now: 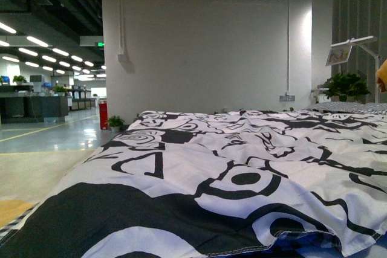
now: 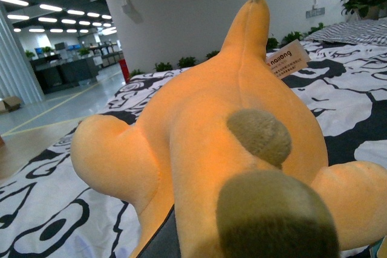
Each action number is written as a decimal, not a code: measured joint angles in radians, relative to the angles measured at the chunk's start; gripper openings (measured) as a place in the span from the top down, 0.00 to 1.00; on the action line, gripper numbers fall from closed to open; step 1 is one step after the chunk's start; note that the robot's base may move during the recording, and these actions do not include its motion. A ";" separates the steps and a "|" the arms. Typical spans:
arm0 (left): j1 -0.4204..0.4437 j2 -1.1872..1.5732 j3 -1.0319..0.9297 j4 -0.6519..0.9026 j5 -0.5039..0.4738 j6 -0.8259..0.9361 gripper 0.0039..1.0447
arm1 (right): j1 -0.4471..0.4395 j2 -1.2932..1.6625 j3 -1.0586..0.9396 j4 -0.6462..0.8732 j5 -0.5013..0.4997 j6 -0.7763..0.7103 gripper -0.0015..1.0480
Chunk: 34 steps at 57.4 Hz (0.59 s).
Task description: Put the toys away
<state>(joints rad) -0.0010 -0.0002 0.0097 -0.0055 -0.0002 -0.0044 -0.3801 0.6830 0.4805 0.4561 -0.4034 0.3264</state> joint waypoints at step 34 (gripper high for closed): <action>0.000 0.000 0.000 0.000 0.000 0.000 0.06 | 0.230 -0.266 -0.260 -0.266 0.262 -0.317 0.89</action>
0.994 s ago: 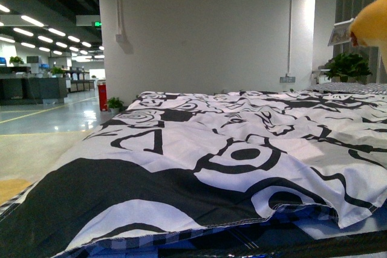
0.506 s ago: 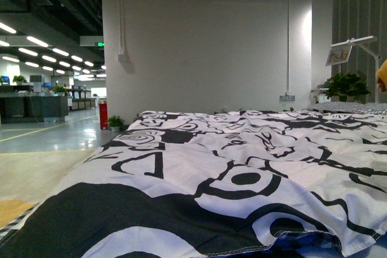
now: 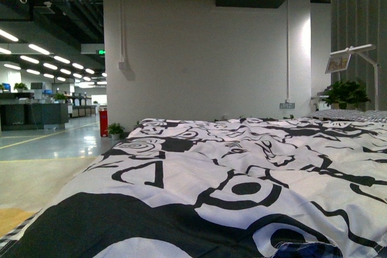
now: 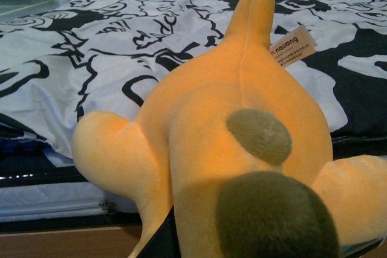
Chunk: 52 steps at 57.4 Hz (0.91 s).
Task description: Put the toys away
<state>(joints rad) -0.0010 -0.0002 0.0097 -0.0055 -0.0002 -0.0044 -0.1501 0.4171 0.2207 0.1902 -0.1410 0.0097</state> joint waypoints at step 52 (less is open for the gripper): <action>0.000 0.000 0.000 0.000 0.000 0.000 0.06 | 0.146 -0.328 -0.174 -0.165 0.145 -0.004 0.89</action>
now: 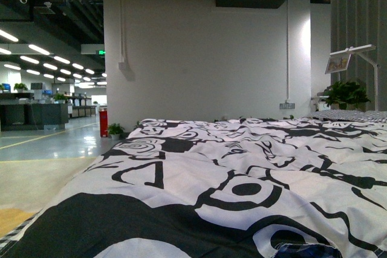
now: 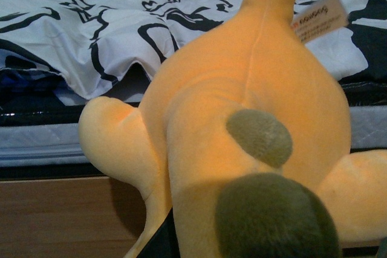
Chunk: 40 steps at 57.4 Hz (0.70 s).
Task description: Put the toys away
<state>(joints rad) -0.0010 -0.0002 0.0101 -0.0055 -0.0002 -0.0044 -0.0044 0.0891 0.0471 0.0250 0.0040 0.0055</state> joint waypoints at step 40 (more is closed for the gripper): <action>0.000 0.000 0.000 0.000 0.000 0.000 0.06 | 0.000 -0.083 -0.033 -0.022 0.000 0.000 0.89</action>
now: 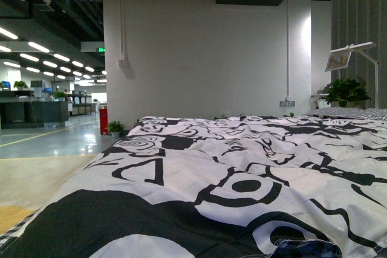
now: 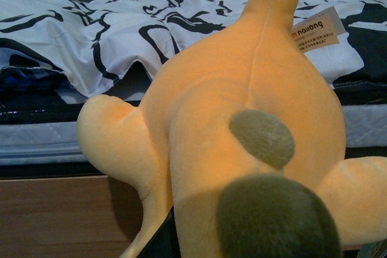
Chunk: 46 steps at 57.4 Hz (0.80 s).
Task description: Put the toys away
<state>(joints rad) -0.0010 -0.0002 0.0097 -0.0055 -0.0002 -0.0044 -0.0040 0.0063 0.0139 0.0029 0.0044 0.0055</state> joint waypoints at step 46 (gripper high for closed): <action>0.000 0.000 0.000 0.000 0.000 0.000 0.06 | 0.000 0.000 0.000 0.000 0.000 0.000 0.89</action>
<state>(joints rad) -0.0010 -0.0002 0.0097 -0.0055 -0.0002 -0.0044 -0.0040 0.0063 0.0139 0.0029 0.0044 0.0055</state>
